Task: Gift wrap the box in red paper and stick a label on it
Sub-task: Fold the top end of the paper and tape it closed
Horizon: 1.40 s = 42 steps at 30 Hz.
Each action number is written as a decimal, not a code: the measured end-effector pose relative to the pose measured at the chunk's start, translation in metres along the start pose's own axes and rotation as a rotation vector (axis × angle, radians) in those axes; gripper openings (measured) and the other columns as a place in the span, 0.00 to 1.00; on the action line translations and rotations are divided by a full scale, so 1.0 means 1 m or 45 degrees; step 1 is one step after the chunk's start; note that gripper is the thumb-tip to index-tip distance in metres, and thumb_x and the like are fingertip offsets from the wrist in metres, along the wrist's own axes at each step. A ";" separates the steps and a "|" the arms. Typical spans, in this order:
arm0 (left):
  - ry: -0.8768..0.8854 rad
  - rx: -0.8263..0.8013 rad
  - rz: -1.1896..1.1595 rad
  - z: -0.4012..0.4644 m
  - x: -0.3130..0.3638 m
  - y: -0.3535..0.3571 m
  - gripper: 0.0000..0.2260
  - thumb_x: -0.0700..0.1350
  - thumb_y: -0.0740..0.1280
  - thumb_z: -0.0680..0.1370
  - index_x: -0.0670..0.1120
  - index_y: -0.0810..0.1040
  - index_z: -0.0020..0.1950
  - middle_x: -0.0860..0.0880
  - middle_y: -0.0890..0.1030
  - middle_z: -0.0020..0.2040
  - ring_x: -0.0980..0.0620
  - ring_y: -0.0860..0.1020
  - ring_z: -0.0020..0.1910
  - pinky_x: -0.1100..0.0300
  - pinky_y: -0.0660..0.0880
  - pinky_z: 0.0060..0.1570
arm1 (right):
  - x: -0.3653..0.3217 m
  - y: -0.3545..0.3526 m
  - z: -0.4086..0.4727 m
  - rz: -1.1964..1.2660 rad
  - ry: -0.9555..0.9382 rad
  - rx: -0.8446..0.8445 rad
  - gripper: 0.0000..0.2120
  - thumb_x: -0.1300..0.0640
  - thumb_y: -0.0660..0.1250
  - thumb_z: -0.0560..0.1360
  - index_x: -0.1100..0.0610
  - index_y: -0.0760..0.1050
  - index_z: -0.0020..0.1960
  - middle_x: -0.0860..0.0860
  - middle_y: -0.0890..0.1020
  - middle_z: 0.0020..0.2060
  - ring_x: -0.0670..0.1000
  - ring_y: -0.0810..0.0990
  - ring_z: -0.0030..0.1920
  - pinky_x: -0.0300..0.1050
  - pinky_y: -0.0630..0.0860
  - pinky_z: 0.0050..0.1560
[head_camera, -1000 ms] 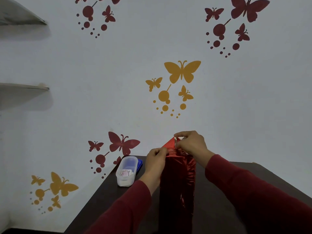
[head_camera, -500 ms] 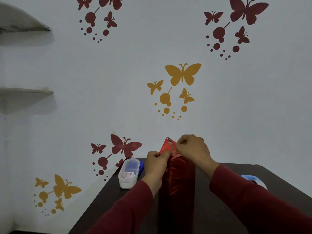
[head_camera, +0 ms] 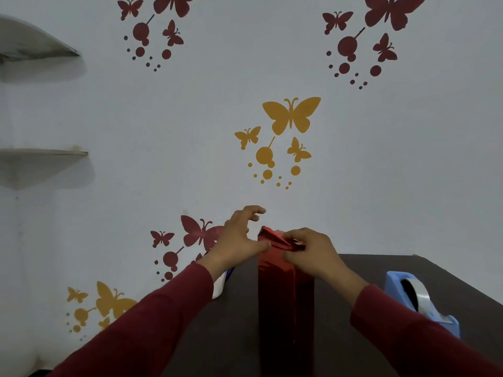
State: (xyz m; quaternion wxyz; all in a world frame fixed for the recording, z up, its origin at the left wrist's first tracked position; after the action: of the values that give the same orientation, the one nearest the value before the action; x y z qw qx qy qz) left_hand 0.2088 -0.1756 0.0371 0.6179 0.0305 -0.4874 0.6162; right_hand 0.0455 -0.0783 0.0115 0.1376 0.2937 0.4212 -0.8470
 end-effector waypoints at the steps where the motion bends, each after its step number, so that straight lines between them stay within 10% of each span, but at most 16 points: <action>1: 0.077 -0.107 0.151 0.002 0.004 0.004 0.30 0.50 0.78 0.71 0.62 0.71 0.70 0.56 0.75 0.63 0.52 0.71 0.61 0.56 0.72 0.57 | 0.004 -0.003 0.000 0.073 0.009 -0.021 0.21 0.53 0.77 0.70 0.44 0.83 0.62 0.42 0.82 0.56 0.45 0.80 0.60 0.33 0.74 0.56; 6: 0.264 -0.312 0.225 0.025 0.037 0.017 0.09 0.50 0.78 0.74 0.53 0.87 0.53 0.58 0.85 0.44 0.65 0.80 0.44 0.65 0.74 0.48 | 0.020 -0.012 -0.004 0.154 -0.020 -0.188 0.22 0.54 0.76 0.73 0.40 0.80 0.65 0.45 0.81 0.66 0.44 0.59 0.79 0.43 0.59 0.74; 16: 0.288 0.017 -0.029 0.038 0.067 0.000 0.04 0.49 0.76 0.76 0.50 0.88 0.48 0.57 0.87 0.45 0.61 0.83 0.45 0.65 0.79 0.50 | 0.033 -0.018 0.000 0.244 -0.092 -0.306 0.33 0.58 0.76 0.76 0.41 0.69 0.75 0.40 0.76 0.70 0.38 0.71 0.71 0.53 0.70 0.75; 21: 0.442 0.212 -0.048 0.005 0.086 0.008 0.03 0.50 0.75 0.77 0.53 0.87 0.48 0.60 0.85 0.44 0.59 0.81 0.44 0.72 0.74 0.43 | 0.029 -0.030 -0.016 0.330 -0.159 -0.123 0.31 0.52 0.79 0.73 0.45 0.73 0.73 0.38 0.80 0.66 0.30 0.76 0.62 0.25 0.72 0.54; 29: 0.871 0.112 0.170 -0.034 0.095 0.104 0.04 0.51 0.71 0.79 0.53 0.84 0.49 0.58 0.79 0.43 0.60 0.76 0.39 0.61 0.75 0.39 | 0.089 -0.081 -0.091 0.533 0.223 0.507 0.02 0.56 0.74 0.77 0.50 0.84 0.47 0.46 0.87 0.40 0.44 0.86 0.44 0.46 0.82 0.53; 35: 0.659 -0.248 0.008 -0.040 0.084 0.240 0.26 0.58 0.74 0.73 0.54 0.75 0.69 0.59 0.74 0.64 0.63 0.71 0.63 0.60 0.74 0.63 | 0.143 -0.129 -0.145 0.087 0.359 0.711 0.04 0.52 0.75 0.75 0.44 0.84 0.43 0.39 0.85 0.37 0.37 0.83 0.41 0.32 0.77 0.45; 42: 0.555 -0.420 -0.089 -0.038 0.089 0.335 0.47 0.62 0.77 0.70 0.53 0.58 0.82 0.60 0.55 0.81 0.63 0.54 0.78 0.59 0.61 0.76 | 0.217 -0.155 -0.155 -0.116 0.863 0.569 0.10 0.44 0.70 0.73 0.50 0.83 0.45 0.45 0.85 0.43 0.50 0.83 0.45 0.49 0.81 0.48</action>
State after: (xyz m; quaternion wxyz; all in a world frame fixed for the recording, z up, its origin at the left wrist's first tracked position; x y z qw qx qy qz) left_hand -0.0555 -0.0066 -0.1141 0.7257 -0.1871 -0.4354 0.4987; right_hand -0.1413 0.1420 -0.0961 -0.1138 0.5599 0.2608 -0.7782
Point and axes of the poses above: each hand's wrist, its own z-axis towards the middle knuckle, its own y-axis out of the palm, x = y × z, the point moved 6 cm from there along z, towards the middle knuckle
